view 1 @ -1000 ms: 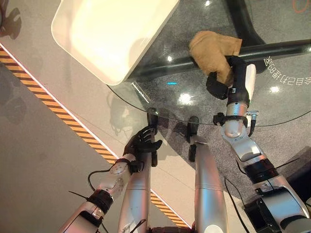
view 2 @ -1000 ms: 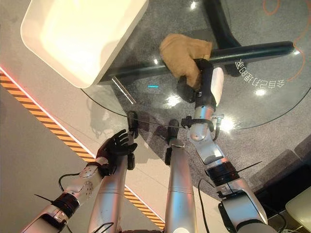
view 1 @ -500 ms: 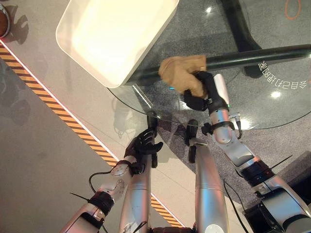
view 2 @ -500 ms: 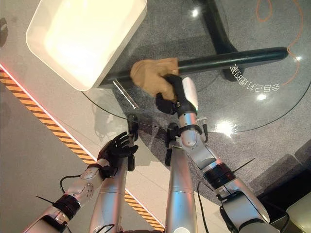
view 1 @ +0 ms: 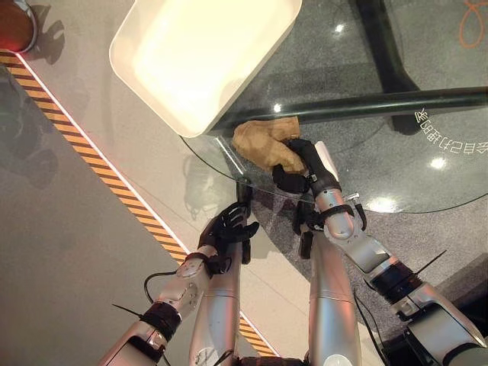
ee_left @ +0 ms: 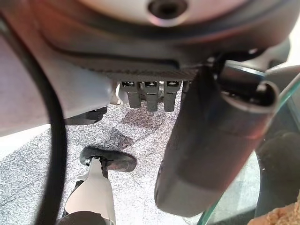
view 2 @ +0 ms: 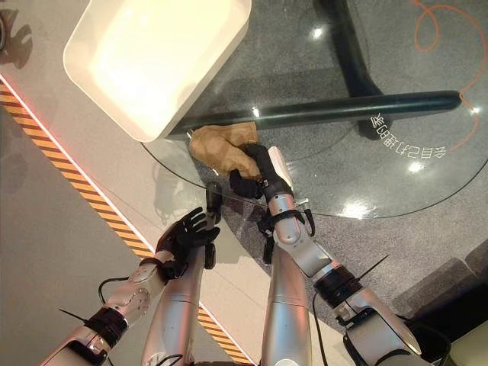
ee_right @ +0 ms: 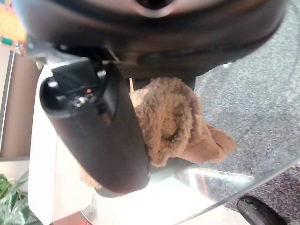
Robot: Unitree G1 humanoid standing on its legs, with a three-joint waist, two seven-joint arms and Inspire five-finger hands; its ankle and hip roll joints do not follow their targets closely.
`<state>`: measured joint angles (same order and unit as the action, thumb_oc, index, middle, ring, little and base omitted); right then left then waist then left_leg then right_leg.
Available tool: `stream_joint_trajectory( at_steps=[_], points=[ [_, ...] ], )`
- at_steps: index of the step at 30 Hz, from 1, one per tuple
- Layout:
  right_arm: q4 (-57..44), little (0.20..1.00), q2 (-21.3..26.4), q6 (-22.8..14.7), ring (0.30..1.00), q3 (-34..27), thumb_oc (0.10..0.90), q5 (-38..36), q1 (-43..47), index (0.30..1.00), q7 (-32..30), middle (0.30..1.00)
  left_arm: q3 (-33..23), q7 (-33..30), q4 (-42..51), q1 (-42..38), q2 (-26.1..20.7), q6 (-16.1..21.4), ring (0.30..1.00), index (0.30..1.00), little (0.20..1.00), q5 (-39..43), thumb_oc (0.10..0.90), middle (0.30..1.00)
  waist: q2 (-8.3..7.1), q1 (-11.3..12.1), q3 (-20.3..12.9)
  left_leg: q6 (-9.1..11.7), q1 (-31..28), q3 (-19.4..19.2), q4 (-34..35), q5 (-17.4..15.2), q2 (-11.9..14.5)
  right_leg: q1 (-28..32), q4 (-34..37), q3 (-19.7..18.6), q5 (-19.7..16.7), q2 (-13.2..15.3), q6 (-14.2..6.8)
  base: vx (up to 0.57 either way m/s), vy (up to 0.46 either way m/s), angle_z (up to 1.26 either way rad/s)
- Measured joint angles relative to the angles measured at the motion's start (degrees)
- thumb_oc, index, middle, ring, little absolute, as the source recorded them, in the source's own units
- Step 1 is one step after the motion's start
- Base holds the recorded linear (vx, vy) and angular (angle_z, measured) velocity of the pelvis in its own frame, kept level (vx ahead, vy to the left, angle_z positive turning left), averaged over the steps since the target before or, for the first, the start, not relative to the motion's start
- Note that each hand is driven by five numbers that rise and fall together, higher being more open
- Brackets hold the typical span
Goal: Wipe the table with a cloth and put it in the basket.
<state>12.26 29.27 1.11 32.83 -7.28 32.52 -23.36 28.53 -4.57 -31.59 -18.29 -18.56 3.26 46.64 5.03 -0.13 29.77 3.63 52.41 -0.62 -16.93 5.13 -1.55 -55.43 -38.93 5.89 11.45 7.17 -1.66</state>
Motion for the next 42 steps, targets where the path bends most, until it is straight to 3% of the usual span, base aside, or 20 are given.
stream_joint_trajectory(
  at_steps=[10, 13, 17, 29, 39, 42],
  points=[
    [-3.5, 0.2, -0.29, -0.42, 0.3, -7.01, 0.1, -3.6, -5.3, 0.3, -3.42, 0.3, -1.38, 3.14, -0.89, 1.68, -0.16, -0.2, 0.9, 0.9, 0.9, 2.18, 0.8, 0.9, -0.71, -0.33, 0.47, -0.31, -3.6, 0.01, -0.06, -0.18, -0.19, 3.72, 0.51, -0.2, -0.13, 0.06, -0.08, 0.0, 0.0, 0.0],
    [-6.17, 0.2, -0.26, -0.42, 0.3, -9.33, 0.1, -4.07, -7.03, 0.3, -3.78, 0.3, -3.04, 5.74, 0.4, 3.96, -0.31, -0.29, 0.9, 0.9, 0.9, 6.76, 0.8, 0.9, -0.75, -0.8, 0.49, -0.44, -4.43, -0.07, -0.02, -0.26, -0.16, 4.73, 1.12, -0.29, -0.4, -0.03, -0.28, -0.01, -0.012, -0.04],
    [-9.0, 0.2, -0.38, -0.46, 0.3, -11.07, 0.1, -4.09, -9.55, 0.3, -3.82, 0.3, -5.06, 9.49, 6.99, 9.02, -1.76, -2.51, 0.9, 0.9, 0.9, 15.49, 0.8, 0.9, -1.13, -1.58, 0.72, -0.63, -5.97, -0.22, 0.43, -0.31, -0.17, 6.44, 2.07, -0.39, -0.72, -0.07, -0.56, -0.03, -0.02, -0.01],
    [-13.88, 0.2, -0.27, -0.78, 0.3, -12.81, 0.1, -4.18, -16.67, 0.3, -1.59, 0.3, -8.46, 16.65, 20.08, 16.33, -2.89, -5.54, 0.9, 0.9, 0.9, 23.29, 0.8, 0.9, -1.29, -1.45, 0.89, -1.25, -12.22, -0.98, 3.33, 0.01, -0.33, 12.19, 4.5, -1.23, -1.08, -0.04, -1.04, -0.01, -0.006, -0.01],
    [-19.95, 0.2, 1.14, -5.97, 0.3, -15.14, 0.1, -6.99, -20.18, 0.3, 1.21, 0.3, -9.02, 23.78, 27.81, 17.03, -3.27, -4.81, 0.9, 0.9, 0.9, 30.96, 0.8, 0.9, -1.39, -1.61, 1.05, -1.49, -16.38, -1.76, 4.93, -0.09, -0.04, 16.28, 6.75, -1.67, -1.61, -0.41, -1.55, -0.01, -0.011, -0.04],
    [-21.26, 0.2, 1.46, -8.37, 0.3, -15.73, 0.1, -10.77, -20.81, 0.3, 2.77, 0.3, -9.48, 24.15, 29.41, 17.03, -3.26, -4.4, 0.9, 0.9, 0.9, 35.4, 0.8, 0.9, -1.51, -1.59, 1.12, -1.53, -16.44, -1.84, 4.93, -0.12, 0.11, 16.38, 6.89, -1.75, -1.68, -0.56, -1.58, 0.0, -0.04, -0.03]
  ],
)
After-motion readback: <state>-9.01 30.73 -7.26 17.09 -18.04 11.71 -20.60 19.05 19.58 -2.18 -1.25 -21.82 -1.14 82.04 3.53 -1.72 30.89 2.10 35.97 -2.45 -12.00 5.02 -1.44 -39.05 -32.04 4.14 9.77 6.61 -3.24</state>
